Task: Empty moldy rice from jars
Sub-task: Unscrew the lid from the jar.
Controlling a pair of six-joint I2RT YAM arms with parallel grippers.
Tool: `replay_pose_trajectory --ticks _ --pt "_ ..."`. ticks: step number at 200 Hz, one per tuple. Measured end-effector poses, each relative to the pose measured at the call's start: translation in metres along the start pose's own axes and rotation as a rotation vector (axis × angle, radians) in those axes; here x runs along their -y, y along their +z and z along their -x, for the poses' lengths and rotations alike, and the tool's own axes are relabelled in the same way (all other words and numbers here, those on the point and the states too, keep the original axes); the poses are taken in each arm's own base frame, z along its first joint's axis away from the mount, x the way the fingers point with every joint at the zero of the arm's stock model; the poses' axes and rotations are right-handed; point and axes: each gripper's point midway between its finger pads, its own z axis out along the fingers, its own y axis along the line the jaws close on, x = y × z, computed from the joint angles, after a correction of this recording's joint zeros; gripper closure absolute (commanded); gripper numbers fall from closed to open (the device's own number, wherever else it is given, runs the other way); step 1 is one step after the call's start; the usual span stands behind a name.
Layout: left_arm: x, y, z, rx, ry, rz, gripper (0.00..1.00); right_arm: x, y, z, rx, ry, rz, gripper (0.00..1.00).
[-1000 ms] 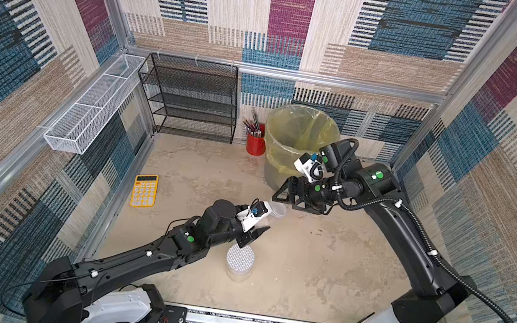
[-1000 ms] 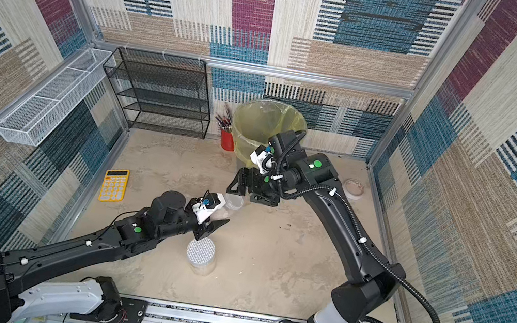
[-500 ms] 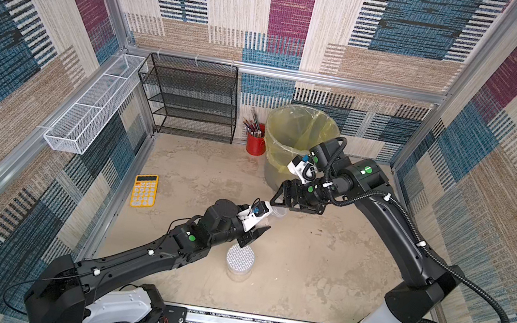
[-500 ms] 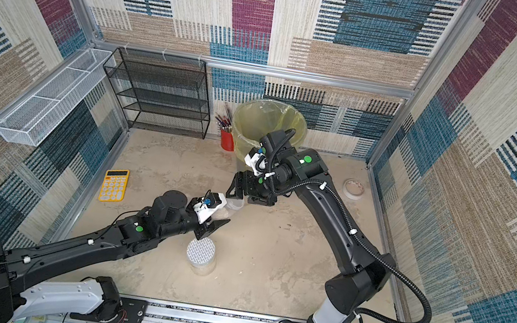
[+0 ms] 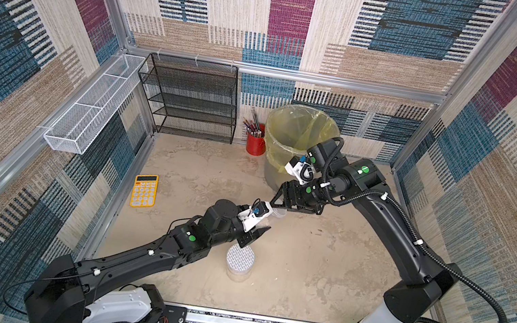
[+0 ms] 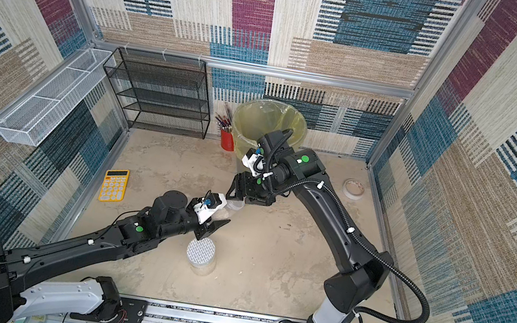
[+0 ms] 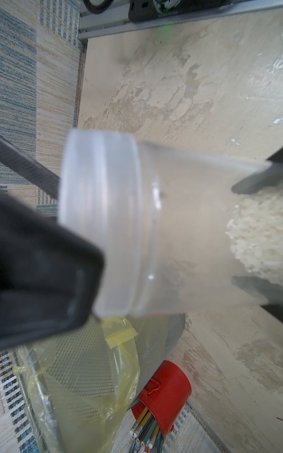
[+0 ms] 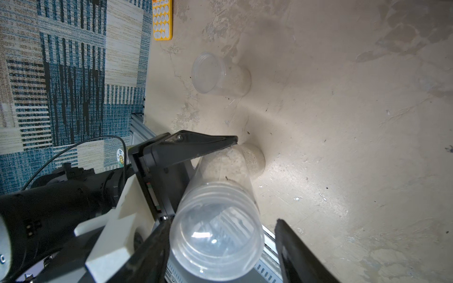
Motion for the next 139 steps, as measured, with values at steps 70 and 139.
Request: replay_pose_trajectory --ticks 70,139 --pt "0.001 0.002 -0.004 -0.012 -0.001 -0.003 1.0 -0.001 0.004 -0.006 -0.02 -0.012 0.011 0.44" --pt "-0.001 0.002 0.005 0.023 0.002 0.006 1.0 -0.006 -0.006 -0.004 0.011 -0.058 0.01 0.56"
